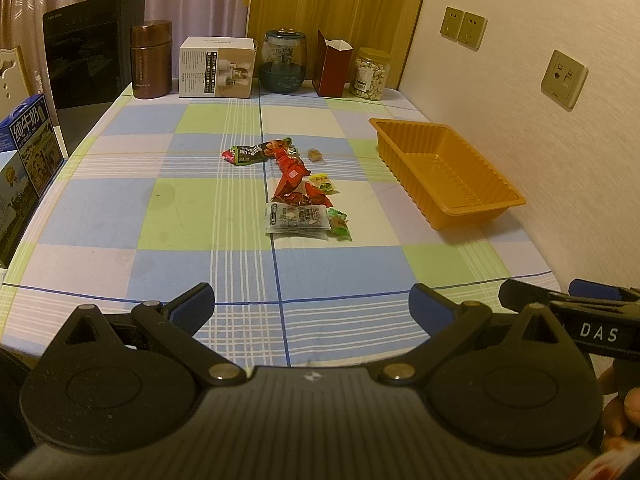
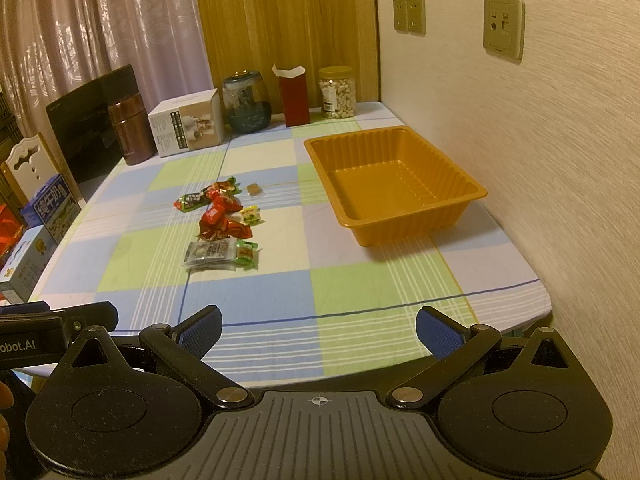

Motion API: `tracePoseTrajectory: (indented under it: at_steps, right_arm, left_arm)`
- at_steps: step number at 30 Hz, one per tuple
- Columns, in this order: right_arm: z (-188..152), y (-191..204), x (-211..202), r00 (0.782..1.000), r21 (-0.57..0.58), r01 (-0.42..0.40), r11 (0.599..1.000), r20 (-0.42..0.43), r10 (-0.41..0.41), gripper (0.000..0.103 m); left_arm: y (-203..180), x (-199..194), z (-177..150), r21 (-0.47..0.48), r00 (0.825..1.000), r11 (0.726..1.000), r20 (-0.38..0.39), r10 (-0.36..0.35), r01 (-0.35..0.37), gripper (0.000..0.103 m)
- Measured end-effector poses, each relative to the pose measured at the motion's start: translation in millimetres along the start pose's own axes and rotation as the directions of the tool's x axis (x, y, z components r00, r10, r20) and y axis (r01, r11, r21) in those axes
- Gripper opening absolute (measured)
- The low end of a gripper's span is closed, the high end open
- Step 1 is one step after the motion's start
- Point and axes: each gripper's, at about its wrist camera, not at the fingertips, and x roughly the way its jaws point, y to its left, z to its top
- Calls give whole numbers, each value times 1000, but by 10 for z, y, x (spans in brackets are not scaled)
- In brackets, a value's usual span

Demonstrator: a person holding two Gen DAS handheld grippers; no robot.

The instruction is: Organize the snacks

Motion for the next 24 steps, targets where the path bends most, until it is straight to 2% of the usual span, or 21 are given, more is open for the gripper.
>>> tracePoseTrajectory:
  at_steps: [24]
  right_arm:
    - [-13,-9,6,1000,2,0,1000,2,0,102]
  left_arm:
    - [-85,-7,-2,-7,1000,1000,1,-15,15,103]
